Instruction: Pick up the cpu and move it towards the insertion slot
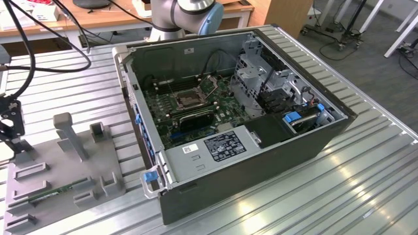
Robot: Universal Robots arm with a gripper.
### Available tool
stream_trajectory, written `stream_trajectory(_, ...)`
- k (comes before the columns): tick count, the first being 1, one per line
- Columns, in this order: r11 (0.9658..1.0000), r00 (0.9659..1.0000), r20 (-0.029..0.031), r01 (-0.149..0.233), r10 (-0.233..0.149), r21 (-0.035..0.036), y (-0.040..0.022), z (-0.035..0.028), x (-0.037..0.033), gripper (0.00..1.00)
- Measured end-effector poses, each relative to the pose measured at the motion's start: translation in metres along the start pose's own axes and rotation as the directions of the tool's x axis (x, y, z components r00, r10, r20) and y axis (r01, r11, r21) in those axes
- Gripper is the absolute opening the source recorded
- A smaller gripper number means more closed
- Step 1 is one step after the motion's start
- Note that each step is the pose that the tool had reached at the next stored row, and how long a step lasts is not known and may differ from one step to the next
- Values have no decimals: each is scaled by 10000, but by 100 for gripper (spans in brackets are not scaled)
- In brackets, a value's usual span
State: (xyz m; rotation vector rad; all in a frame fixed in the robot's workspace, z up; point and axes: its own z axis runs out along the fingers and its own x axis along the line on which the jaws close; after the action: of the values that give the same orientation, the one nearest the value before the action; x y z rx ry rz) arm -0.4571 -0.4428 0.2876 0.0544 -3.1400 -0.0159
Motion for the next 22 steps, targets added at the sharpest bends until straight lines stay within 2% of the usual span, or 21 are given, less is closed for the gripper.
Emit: stream_trajectory(22,10000,10000,0,0,0,0,1,-47,0,55)
